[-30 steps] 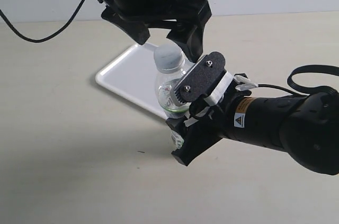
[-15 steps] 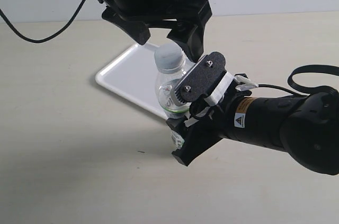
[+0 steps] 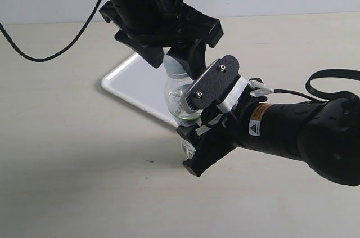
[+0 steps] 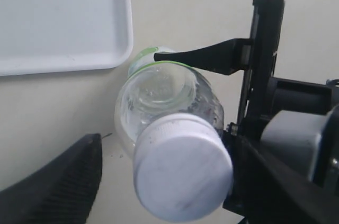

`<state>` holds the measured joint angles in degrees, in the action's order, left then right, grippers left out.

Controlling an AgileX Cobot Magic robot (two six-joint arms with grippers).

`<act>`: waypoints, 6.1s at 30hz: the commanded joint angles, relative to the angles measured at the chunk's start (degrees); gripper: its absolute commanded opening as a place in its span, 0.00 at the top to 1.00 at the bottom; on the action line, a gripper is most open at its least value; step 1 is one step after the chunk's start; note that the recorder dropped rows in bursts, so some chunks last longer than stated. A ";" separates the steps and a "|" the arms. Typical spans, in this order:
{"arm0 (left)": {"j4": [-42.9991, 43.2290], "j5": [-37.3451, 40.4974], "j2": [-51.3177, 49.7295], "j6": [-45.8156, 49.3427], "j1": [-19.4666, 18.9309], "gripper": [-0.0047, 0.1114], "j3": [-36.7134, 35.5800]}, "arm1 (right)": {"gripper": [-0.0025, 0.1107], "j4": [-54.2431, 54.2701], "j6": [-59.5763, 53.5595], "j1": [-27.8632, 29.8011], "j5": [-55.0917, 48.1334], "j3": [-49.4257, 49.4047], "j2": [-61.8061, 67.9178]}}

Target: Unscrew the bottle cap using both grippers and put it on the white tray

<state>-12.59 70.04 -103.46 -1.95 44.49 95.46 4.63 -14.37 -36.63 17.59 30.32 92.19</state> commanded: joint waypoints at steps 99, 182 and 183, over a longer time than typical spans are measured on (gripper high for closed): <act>-0.25 -0.08 -1.31 -22.08 -6.75 0.17 -0.24 | 0.98 -0.53 1.15 0.05 -4.67 -0.13 0.59; -7.53 -4.49 10.76 17.28 -4.74 0.17 -8.01 | 0.98 4.41 -8.08 0.05 -8.87 3.98 -2.19; -7.21 -4.48 10.76 17.28 -4.91 0.17 -8.01 | 0.98 4.42 -8.08 0.05 -8.63 3.85 -2.19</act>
<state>-18.93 66.50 -92.80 14.40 39.92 87.77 8.58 -22.58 -36.63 6.31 34.49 90.84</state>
